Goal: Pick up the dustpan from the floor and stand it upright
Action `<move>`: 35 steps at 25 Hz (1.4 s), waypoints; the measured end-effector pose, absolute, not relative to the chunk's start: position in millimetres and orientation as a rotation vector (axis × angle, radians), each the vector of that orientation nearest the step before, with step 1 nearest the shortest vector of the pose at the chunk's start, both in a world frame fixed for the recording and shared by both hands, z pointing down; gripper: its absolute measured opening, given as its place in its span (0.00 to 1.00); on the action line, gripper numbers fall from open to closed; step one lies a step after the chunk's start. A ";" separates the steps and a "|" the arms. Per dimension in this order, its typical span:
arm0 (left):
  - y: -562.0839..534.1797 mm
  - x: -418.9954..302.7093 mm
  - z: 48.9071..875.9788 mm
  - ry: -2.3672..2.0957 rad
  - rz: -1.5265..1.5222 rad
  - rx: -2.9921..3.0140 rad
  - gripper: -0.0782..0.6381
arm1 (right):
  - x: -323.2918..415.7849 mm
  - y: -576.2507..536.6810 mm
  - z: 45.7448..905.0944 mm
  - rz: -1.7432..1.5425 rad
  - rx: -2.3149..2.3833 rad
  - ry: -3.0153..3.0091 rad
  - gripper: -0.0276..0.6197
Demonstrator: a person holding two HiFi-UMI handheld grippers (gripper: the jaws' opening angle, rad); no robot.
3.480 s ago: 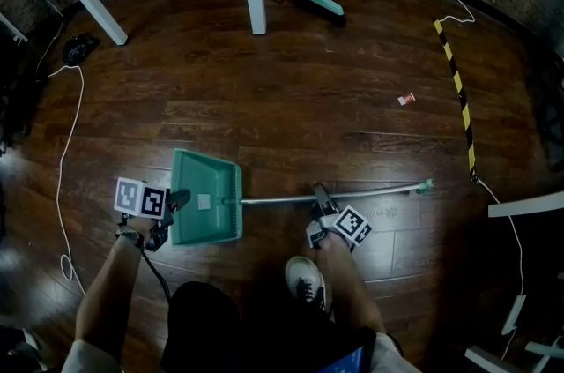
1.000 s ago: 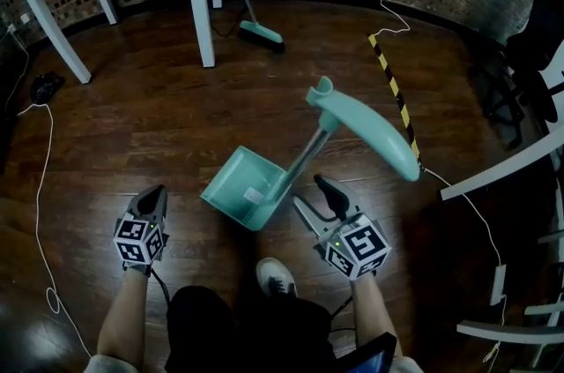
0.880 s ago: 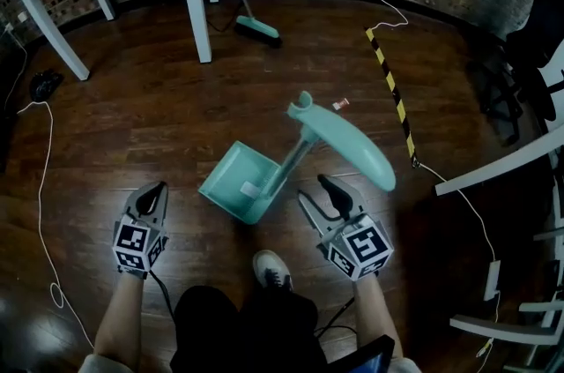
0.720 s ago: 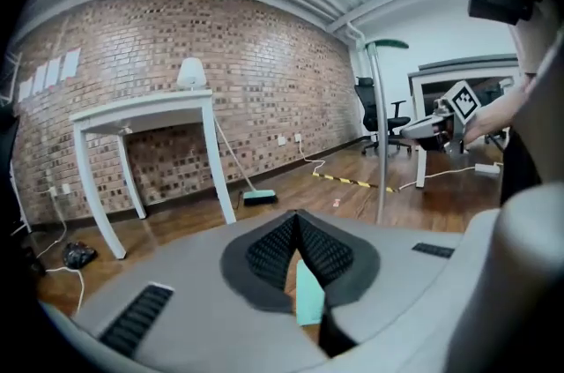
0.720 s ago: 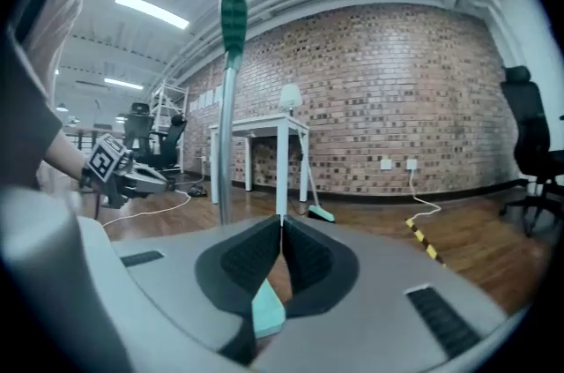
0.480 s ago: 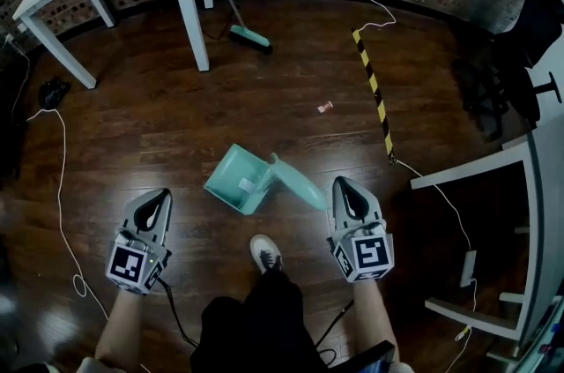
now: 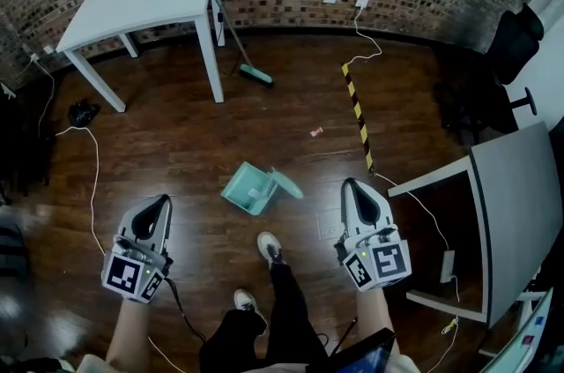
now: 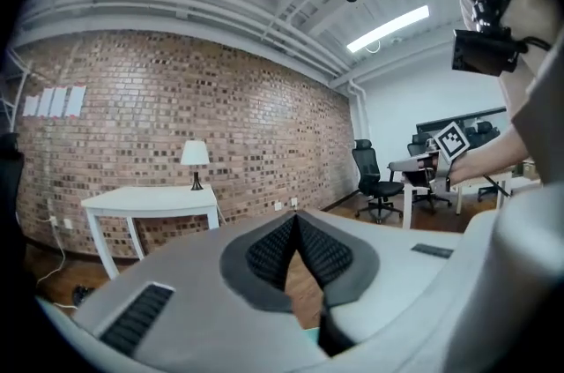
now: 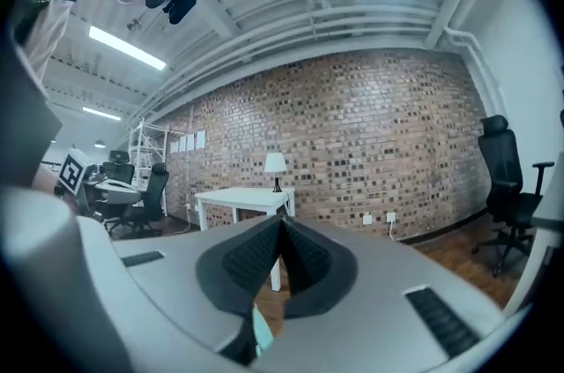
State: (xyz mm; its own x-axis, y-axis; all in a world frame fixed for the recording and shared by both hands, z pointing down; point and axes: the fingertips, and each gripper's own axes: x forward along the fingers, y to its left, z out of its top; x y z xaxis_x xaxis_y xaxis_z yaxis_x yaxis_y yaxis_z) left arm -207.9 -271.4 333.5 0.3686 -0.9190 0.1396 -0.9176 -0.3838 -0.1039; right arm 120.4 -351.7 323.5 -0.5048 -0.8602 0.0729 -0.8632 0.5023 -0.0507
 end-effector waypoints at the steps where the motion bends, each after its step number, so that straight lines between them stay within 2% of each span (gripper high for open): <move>1: -261.3 -209.8 309.7 1.751 -0.262 -2.576 0.11 | 115.7 -341.5 299.7 0.116 1.540 -2.705 0.01; 7: -190.0 -207.7 190.2 1.787 -0.199 -2.488 0.11 | 96.2 -270.9 180.9 0.050 1.519 -2.807 0.01; 12: -153.2 -201.0 139.9 1.786 -0.194 -2.445 0.11 | 95.9 -233.0 125.8 0.028 1.522 -2.871 0.01; 18: -125.1 -187.1 115.9 1.851 -0.073 -2.488 0.11 | 104.1 -202.4 95.5 0.009 1.529 -2.927 0.01; 23: -117.8 -157.5 114.4 1.866 -0.081 -2.481 0.11 | 101.8 -188.3 102.5 -0.053 1.373 -2.927 0.01; 35: -94.5 -126.0 136.2 1.905 -0.127 -2.508 0.11 | 107.5 -165.4 112.0 0.087 1.288 -3.033 0.01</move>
